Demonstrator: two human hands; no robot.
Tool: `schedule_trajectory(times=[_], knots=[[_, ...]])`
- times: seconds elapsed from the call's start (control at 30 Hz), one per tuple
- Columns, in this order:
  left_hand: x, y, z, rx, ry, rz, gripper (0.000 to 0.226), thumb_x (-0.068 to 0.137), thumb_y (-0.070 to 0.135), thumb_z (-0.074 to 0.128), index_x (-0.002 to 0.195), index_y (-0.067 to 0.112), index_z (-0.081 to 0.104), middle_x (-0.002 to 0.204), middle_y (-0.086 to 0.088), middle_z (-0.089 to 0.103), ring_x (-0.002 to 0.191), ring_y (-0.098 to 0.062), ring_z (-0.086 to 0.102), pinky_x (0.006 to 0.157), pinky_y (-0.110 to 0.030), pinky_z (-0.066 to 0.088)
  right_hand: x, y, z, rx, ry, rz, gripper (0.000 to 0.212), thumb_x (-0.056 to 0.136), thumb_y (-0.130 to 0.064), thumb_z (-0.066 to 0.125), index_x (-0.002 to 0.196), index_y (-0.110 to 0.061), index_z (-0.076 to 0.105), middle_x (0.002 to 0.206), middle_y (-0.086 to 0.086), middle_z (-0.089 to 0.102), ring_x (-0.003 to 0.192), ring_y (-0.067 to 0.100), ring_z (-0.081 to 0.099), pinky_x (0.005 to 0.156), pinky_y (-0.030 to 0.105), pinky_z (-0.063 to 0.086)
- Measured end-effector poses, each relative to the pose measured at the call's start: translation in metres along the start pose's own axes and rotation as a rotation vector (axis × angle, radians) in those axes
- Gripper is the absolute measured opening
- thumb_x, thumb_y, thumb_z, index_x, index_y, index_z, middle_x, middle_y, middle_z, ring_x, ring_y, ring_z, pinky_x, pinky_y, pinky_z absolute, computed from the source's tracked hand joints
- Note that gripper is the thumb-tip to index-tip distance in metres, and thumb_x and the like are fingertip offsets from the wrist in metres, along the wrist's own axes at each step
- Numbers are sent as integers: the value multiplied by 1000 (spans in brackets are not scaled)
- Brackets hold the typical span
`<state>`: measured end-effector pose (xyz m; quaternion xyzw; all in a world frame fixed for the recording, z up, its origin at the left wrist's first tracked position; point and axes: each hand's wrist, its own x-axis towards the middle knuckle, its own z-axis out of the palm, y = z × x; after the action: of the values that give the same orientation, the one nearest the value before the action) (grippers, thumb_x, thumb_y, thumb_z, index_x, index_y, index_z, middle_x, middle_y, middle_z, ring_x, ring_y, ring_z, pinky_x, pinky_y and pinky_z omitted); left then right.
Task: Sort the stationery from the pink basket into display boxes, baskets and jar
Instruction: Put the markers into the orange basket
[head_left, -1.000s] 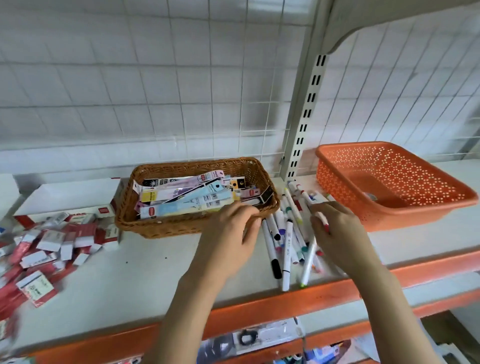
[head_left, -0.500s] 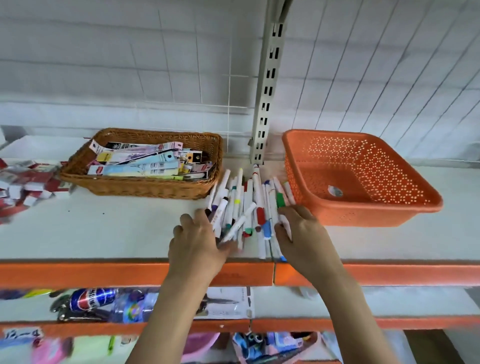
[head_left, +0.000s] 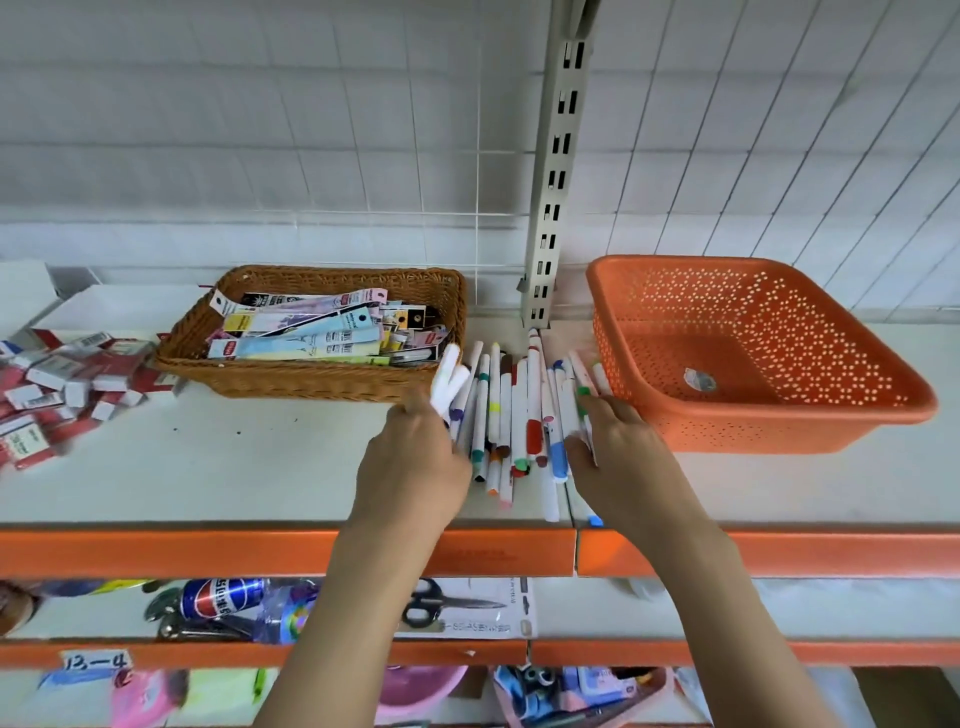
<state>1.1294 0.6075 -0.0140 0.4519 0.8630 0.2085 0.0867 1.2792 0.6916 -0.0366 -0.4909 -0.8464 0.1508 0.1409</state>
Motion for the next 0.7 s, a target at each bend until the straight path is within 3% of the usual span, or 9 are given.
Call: schedule_trajectory(times=[0.1,0.2,0.27,0.4,0.5,0.7], knots=[[19,17,3,109,38,-16,42,95,25,48,129,3,37,111,-12,46,81,-23,54,60,-31,46,7,-9,-1,-18,-43,39,39,97,-20,39,132,-2,40,128,18,51,116,35,50,95,38,40],[32,32,12,298,25,-75,52,97,49,34,120,6,51,97,-8,39,74,-19,44,49,-28,32,14,-19,-5,-21,-52,118,29,99,-26,39,113,-2,46,107,17,61,99,33,59,77,32,42],[35,34,20,368,-7,-67,59,95,57,30,112,8,57,96,-7,50,74,-18,47,43,-27,24,17,-23,-5,-57,-46,169,31,99,-31,40,107,-2,48,102,16,63,95,33,61,73,30,41],[41,24,35,355,-130,-126,46,97,47,38,118,11,57,111,-8,59,94,-21,57,54,-28,35,18,-29,0,-157,-82,216,42,98,-36,41,117,1,46,114,18,58,107,34,55,85,34,43],[44,16,35,321,-153,-105,57,92,60,34,115,13,56,110,-8,57,95,-23,57,62,-30,38,19,-30,3,-206,-108,229,43,97,-35,44,121,1,43,119,18,55,111,34,52,95,37,40],[56,14,32,278,-238,-112,66,86,54,47,136,11,41,127,-15,48,115,-31,46,70,-33,37,19,-34,4,-198,-147,342,53,93,-32,49,134,-3,34,135,15,42,126,33,34,102,43,32]])
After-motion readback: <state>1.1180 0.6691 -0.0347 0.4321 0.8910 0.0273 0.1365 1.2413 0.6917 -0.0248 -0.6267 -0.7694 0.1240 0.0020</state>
